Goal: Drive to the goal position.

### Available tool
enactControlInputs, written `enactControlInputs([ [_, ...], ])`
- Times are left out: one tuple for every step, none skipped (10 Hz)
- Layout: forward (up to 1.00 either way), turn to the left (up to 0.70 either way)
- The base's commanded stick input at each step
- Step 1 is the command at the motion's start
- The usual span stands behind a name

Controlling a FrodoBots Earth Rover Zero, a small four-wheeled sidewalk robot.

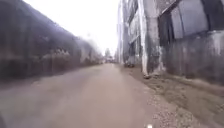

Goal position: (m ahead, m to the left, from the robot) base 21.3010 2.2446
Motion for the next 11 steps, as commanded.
enactControlInputs([
  [1.0, 0.0],
  [1.0, 0.0],
  [1.0, 0.0],
  [1.0, 0.0],
  [1.0, 0.0],
  [1.0, 0.0],
  [1.0, 0.13],
  [1.0, 0.27],
  [1.0, 0.27],
  [1.0, 0.27],
  [1.0, 0.27],
])
